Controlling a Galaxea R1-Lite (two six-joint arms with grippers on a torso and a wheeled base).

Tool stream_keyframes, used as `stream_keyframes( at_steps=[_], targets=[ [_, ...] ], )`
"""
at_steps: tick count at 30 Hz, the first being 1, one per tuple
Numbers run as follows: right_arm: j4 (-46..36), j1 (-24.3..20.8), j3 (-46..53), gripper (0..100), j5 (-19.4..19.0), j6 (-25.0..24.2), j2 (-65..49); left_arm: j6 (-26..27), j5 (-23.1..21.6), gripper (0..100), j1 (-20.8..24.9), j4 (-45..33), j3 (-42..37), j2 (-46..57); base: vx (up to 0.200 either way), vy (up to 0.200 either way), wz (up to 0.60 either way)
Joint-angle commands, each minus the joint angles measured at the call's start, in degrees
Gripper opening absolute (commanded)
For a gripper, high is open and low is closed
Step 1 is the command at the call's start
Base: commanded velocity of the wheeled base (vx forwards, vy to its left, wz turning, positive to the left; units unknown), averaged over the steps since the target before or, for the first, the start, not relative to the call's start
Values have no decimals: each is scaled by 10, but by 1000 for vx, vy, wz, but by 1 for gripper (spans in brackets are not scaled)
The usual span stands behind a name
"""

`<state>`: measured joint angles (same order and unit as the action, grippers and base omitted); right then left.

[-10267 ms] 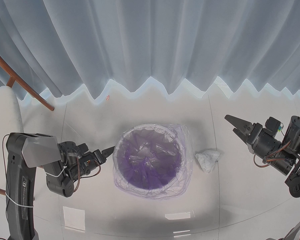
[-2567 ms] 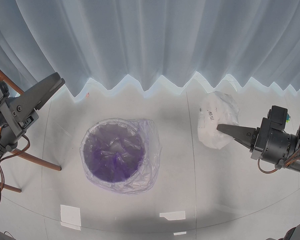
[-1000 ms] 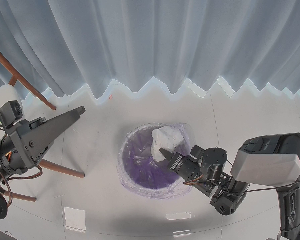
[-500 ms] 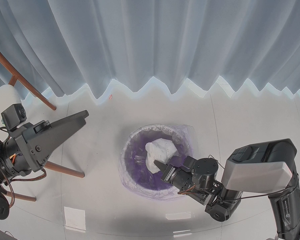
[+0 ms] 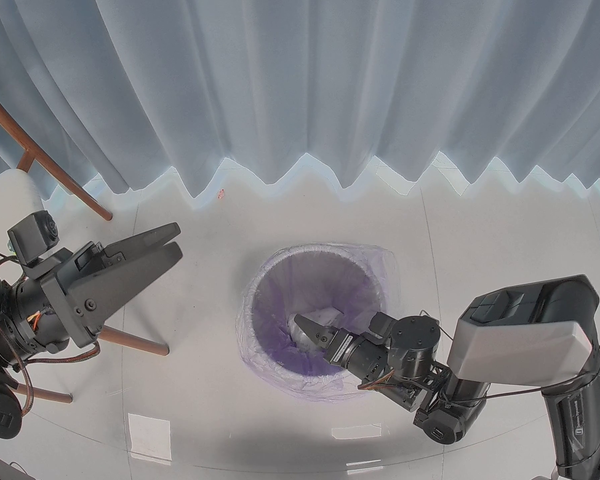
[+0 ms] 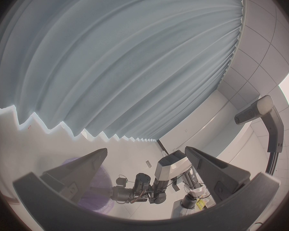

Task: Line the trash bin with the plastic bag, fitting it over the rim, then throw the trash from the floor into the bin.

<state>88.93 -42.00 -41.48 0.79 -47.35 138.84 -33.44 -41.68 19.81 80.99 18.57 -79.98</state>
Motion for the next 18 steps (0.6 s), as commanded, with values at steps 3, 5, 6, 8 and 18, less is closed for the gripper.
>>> stream_keyframes(
  at_steps=[3, 5, 6, 8, 18],
  targets=[
    [10, 20, 43, 100, -1, 15, -167, 1, 0, 100, 0, 2, 0, 1, 0, 0, 0],
    [6, 31, 59, 100, -1, 32, -216, 3, 0, 100, 0, 2, -1, 0, 0, 0, 0],
    [-10, 44, 87, 100, -2, 77, -283, 7, 0, 100, 0, 2, -4, -1, 0, 0, 0],
    [-52, 67, 121, 100, -1, 152, -354, 17, 0, 100, 0, 1, -5, -2, 0, 0, 0],
    [-395, 152, 271, 100, 1, 275, -796, 64, 5, 100, -9, 1, -18, 23, 0, 0, 0]
  ],
)
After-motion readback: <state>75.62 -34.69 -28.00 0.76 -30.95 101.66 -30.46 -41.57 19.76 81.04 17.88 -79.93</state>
